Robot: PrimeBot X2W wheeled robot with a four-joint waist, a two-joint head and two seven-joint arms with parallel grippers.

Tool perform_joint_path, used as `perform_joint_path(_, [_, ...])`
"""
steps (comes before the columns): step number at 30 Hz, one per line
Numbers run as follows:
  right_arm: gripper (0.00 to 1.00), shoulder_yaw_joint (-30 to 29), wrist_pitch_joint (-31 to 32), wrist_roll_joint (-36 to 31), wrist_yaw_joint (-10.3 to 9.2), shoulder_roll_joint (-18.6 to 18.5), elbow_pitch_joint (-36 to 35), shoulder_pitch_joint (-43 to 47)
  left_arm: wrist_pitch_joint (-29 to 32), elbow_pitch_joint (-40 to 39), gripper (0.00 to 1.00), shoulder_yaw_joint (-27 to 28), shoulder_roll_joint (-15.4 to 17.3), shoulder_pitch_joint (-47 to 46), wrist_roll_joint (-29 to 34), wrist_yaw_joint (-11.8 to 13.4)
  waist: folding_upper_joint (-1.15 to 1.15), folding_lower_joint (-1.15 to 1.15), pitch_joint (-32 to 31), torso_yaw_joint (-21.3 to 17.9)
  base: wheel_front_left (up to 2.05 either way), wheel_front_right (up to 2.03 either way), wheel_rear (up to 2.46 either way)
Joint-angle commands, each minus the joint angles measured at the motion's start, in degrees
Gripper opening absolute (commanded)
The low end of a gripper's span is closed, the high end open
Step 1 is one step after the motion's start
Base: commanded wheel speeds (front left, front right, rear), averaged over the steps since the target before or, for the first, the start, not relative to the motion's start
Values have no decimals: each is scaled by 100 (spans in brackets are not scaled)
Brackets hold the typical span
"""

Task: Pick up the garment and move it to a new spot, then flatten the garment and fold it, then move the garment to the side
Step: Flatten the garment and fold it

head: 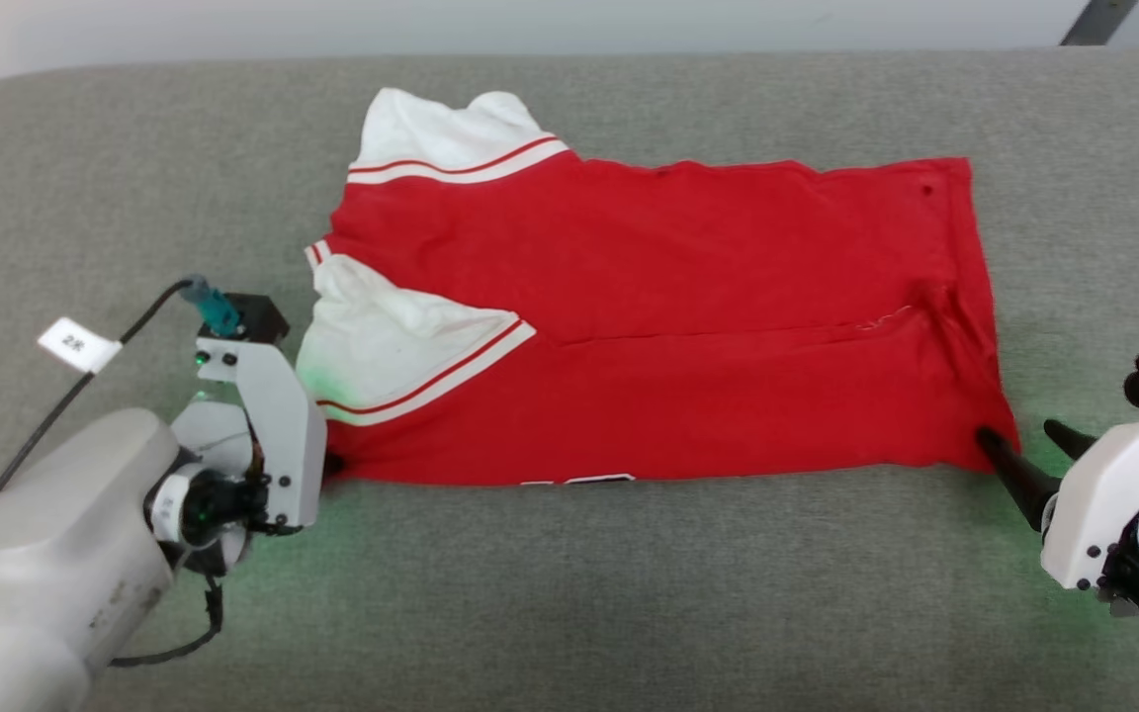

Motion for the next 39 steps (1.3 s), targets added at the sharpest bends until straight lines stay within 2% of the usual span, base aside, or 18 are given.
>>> perform_joint_path(1, [100,17,115,-48,-7,-6,111,-122,68,102,0,-262,-305,402,-16,-46,0,0,41,79,0,0,0])
perform_joint_path(7, [100,201,646,-149,-7,39,862,-487,42,215,0,-290,-468,341,14,-145,0,0,97,223,0,0,0])
perform_joint_path(8, [79,240,717,-162,-7,40,1003,-527,36,234,0,-289,-490,336,15,-164,0,0,102,243,0,0,0])
perform_joint_path(9, [34,311,767,-187,-8,38,1112,-570,24,255,0,-290,-506,332,19,-183,0,0,108,259,0,0,0])
perform_joint_path(10, [0,370,812,-205,-7,13,1209,-600,22,272,0,-287,-526,324,14,-187,0,0,114,275,0,0,0])
perform_joint_path(17, [0,501,800,-135,-8,-133,1438,-807,33,373,0,-257,-515,339,-32,-277,0,0,81,316,0,0,0])
perform_joint_path(24, [0,505,1008,-2,-9,-441,1048,-716,308,27,0,-181,-124,291,-136,-111,0,0,-35,285,0,0,0])
perform_joint_path(30, [0,415,1312,146,-9,-774,527,-444,551,-725,0,-155,440,319,-151,241,0,0,-127,288,0,0,0])
perform_joint_path(39, [0,111,1830,294,-10,-1032,-285,113,724,-2256,0,-57,1206,513,-216,982,0,0,-168,299,0,0,0])
